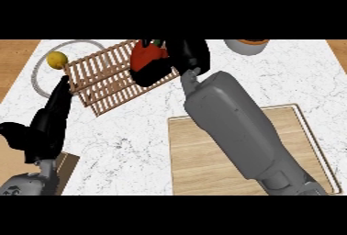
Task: Pick the bell pepper from the tray and place it in the tiered shelf
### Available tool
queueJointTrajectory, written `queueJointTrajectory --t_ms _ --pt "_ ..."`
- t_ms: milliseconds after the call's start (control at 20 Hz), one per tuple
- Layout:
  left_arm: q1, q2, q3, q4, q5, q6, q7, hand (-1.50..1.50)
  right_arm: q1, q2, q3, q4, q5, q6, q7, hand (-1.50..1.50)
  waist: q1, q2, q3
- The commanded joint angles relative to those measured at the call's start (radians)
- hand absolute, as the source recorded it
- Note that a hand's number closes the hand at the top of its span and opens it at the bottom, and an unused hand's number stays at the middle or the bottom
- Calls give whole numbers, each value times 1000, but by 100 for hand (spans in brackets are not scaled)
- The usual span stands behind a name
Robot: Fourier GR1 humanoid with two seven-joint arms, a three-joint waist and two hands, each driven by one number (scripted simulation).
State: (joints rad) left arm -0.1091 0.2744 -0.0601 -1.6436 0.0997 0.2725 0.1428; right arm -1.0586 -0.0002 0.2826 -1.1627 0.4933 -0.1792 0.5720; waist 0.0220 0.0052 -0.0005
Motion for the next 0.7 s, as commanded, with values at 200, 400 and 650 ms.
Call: queueJointTrajectory --t_ms 200,400,650 --pt "-30 -17 7 24 3 -40 -17 0 -126 0 67 330 -130 -222 -185 150 12 2 0" --pt "14 -36 4 -3 -6 -26 -19 0 -207 0 83 481 -153 -204 -239 150 22 4 -1" --pt "28 -32 -29 -34 -16 -57 -21 0 -245 0 20 581 -338 -292 -277 -150 61 13 -1"
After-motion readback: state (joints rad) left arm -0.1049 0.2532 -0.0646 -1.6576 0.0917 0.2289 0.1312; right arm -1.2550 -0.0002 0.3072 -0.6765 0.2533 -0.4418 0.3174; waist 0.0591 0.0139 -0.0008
